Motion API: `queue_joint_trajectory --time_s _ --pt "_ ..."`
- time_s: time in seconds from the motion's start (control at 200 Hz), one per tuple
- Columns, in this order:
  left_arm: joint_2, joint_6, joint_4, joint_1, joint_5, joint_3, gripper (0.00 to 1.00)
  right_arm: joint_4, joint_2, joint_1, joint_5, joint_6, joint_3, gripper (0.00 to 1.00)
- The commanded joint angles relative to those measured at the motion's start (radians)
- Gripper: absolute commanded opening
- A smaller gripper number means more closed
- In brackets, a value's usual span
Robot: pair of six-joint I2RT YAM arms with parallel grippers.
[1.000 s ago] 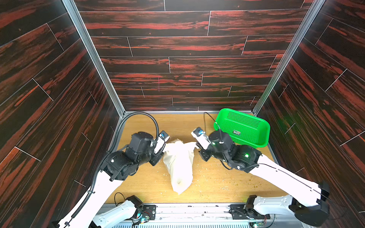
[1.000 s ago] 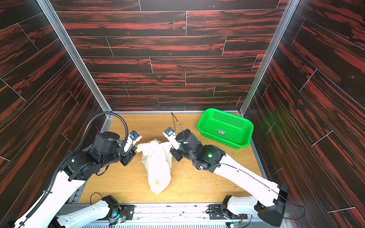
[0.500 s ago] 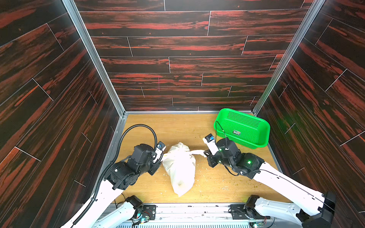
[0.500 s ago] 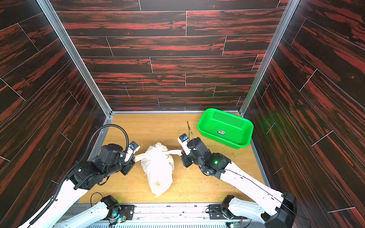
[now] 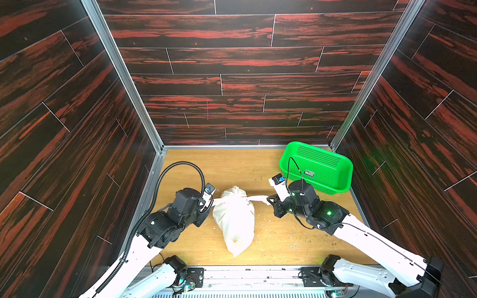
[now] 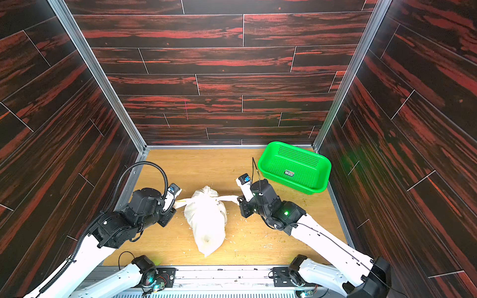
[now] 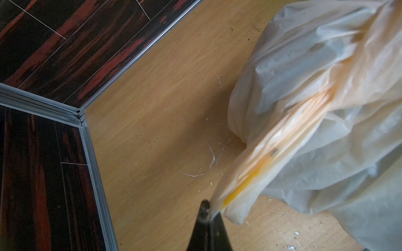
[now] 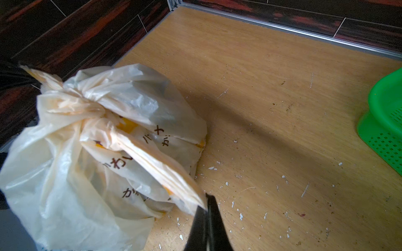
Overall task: Place the pineapple into a plastic bag & tie a knot
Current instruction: Tie the plastic bag at the center of the board.
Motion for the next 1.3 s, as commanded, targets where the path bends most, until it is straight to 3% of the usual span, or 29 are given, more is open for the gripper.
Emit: queue_joint_trajectory --time_s 0.0,0.24,0.461,0.626,0.762,0.792,0.867,0.962,1.147,1.162,1.207,1.293 --pt "-0.035 -0.01 -0.197 0.046 -0.317 0.027 0.0 -0.19 -0.026 -0.082 0.249 0.019 0.034 0.0" --pt "0.009 0.02 -0.156 0.046 -0.358 0.125 0.0 -0.192 -0.013 -0.093 0.278 -0.042 0.171 0.0" --pt "0.006 0.014 -0.193 0.046 -0.298 0.095 0.0 -0.184 -0.006 -0.094 0.252 -0.034 0.107 0.0" --pt "0.004 0.007 -0.275 0.045 -0.107 0.079 0.0 -0.177 -0.018 -0.094 0.23 -0.025 0.034 0.0" --pt "0.003 0.03 -0.248 0.045 0.074 0.106 0.0 -0.144 -0.001 -0.094 0.084 -0.01 0.075 0.0" --pt "0.003 0.015 -0.231 0.044 0.083 0.113 0.0 -0.136 0.005 -0.095 0.057 -0.004 0.086 0.05" --pt "0.005 0.003 -0.181 0.043 0.139 0.129 0.17 -0.112 0.01 -0.094 0.012 0.0 0.105 0.24" --pt "0.011 -0.02 -0.126 0.044 0.17 0.145 0.33 -0.093 0.001 -0.094 -0.025 0.001 0.125 0.39" --pt "-0.038 -0.049 -0.093 0.044 0.193 0.183 0.69 -0.049 -0.071 -0.094 -0.08 0.002 0.145 0.51" --pt "-0.045 -0.053 -0.089 0.045 0.189 0.188 0.71 -0.043 -0.08 -0.094 -0.081 0.003 0.147 0.52" --pt "-0.066 -0.07 -0.065 0.045 0.164 0.206 0.96 -0.021 -0.112 -0.094 -0.063 0.011 0.15 0.57" --pt "-0.11 -0.144 0.043 0.045 0.0 0.215 1.0 0.025 -0.174 -0.095 0.063 0.026 0.125 0.67"
